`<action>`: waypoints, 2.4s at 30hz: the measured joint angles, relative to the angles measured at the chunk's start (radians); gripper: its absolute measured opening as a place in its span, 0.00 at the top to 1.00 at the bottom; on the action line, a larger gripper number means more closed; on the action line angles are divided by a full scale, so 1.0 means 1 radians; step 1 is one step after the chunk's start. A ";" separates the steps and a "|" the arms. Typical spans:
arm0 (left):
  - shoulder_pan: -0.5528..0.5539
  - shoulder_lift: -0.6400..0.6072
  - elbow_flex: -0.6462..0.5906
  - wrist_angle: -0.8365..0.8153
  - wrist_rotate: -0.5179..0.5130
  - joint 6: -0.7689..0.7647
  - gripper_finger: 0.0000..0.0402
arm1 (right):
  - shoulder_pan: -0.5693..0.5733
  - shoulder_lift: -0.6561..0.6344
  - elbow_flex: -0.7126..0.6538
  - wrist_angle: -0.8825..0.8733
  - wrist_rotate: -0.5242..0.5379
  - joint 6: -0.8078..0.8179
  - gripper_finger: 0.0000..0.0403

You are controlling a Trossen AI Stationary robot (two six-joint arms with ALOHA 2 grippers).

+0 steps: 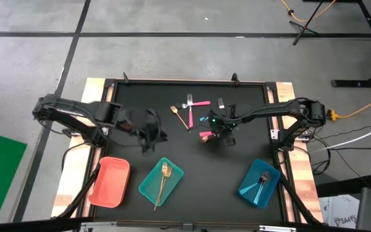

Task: Sort silverware by color (type)
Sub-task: Put the pink fork into the orange bin

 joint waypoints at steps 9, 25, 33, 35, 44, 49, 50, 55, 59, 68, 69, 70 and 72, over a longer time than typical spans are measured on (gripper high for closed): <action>0.124 -0.178 0.000 -0.207 -0.043 -0.233 0.82 | 0.028 -0.001 0.215 -0.028 0.008 -0.101 0.99; 0.289 -0.071 0.000 -0.201 0.222 -0.526 0.82 | 0.203 -0.001 0.366 -0.005 0.008 -0.240 0.99; 0.288 0.166 0.000 0.070 0.466 -0.526 0.82 | 0.254 0.002 0.364 -0.010 0.009 -0.262 0.99; 0.288 0.228 0.000 0.153 0.534 -0.529 0.82 | 0.265 0.002 0.364 -0.013 0.009 -0.262 0.99; 0.288 0.414 0.000 0.434 0.728 -0.631 0.82 | 0.283 0.002 0.364 -0.038 0.010 -0.262 0.99; 0.288 0.431 0.000 0.443 0.731 -0.634 0.82 | 0.282 0.002 0.364 -0.052 0.010 -0.262 0.99; 0.288 0.431 0.000 0.448 0.726 -0.640 0.82 | 0.282 0.002 0.364 -0.050 0.010 -0.261 0.99; 0.288 0.431 0.000 0.450 0.716 -0.657 0.82 | 0.282 0.002 0.364 -0.045 0.009 -0.261 0.99; 0.288 0.431 0.000 0.450 0.719 -0.659 0.82 | 0.282 0.002 0.364 -0.045 0.010 -0.260 0.99; 0.298 0.431 0.000 0.449 0.829 -0.657 0.82 | 0.282 0.002 0.364 -0.032 0.036 -0.262 0.99; 0.302 0.431 0.000 0.450 0.838 -0.657 0.82 | 0.282 0.002 0.364 -0.031 0.036 -0.262 0.99; 0.306 0.431 0.000 0.450 0.847 -0.657 0.82 | 0.282 0.002 0.364 -0.028 0.036 -0.263 0.99; 0.313 0.430 0.000 0.450 0.864 -0.657 0.82 | 0.292 0.002 0.364 -0.021 0.037 -0.279 0.99</action>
